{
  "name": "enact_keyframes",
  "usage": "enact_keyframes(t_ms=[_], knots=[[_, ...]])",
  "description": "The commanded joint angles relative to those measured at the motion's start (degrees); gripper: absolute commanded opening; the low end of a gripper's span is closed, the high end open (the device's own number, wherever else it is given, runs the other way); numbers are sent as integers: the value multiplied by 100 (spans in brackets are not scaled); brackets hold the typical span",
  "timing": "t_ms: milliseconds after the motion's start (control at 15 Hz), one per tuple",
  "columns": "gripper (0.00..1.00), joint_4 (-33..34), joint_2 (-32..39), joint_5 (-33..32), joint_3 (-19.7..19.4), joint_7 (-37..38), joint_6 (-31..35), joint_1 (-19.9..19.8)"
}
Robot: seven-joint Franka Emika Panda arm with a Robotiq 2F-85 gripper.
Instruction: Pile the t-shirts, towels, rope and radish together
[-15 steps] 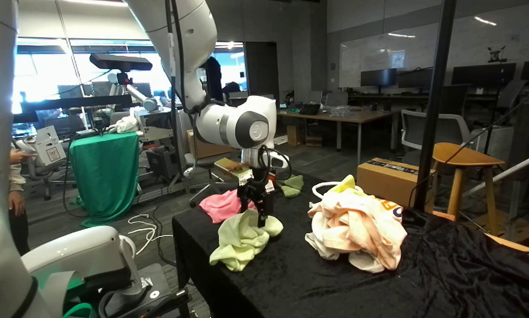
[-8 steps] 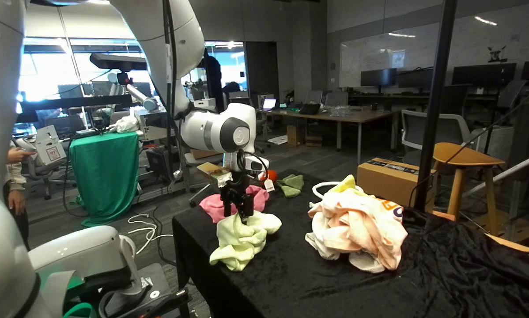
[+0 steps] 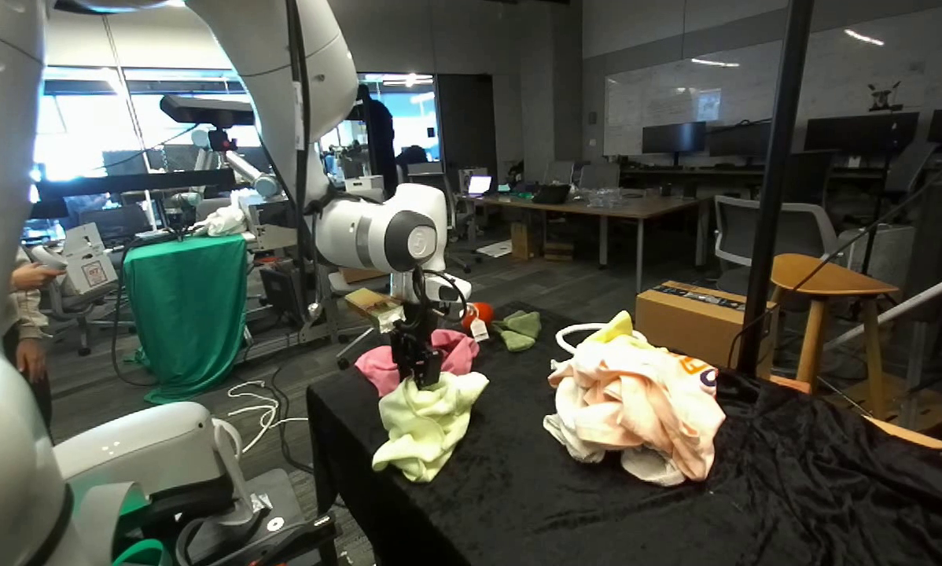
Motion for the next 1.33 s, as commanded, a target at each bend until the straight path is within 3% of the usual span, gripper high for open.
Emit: enact_keyframes(t_ms=[0,133,333,667,1267], knots=[[26,-26,-93,-148,-101,180,153,4],[10,-30,-109,-136,-169,164,170,-52],[2,-31,-109,-128,-322,116,175,-170],[8,41,-190,-169,-564,144,269,-359],[6,221,-1190,149,-605,25,849,-960]])
